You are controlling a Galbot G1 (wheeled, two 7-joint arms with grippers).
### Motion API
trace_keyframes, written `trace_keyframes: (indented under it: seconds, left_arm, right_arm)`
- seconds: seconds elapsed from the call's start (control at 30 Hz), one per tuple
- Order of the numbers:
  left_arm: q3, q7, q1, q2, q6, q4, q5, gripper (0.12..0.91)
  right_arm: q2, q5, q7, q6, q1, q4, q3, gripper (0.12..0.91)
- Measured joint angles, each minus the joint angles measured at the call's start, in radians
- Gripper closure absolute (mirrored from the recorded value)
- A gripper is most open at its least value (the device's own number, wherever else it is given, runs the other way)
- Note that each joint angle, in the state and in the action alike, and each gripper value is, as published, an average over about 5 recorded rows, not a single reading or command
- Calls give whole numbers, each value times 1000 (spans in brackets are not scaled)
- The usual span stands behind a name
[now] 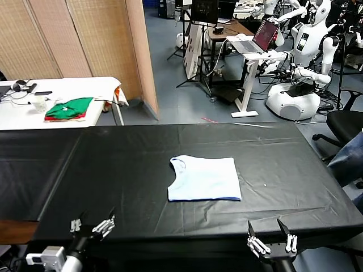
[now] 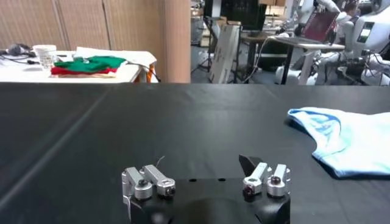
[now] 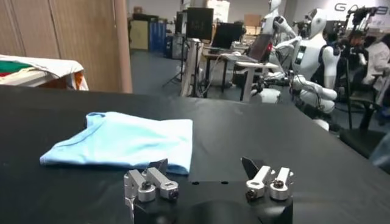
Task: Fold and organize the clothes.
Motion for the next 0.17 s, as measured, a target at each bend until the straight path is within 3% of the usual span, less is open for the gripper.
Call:
trace_keyframes:
  seconds: [0.17]
  left_arm:
    - [-1, 2, 9, 2, 4, -1, 1, 123]
  right_arm:
    - [0, 0, 0, 0, -2, 0, 0, 118]
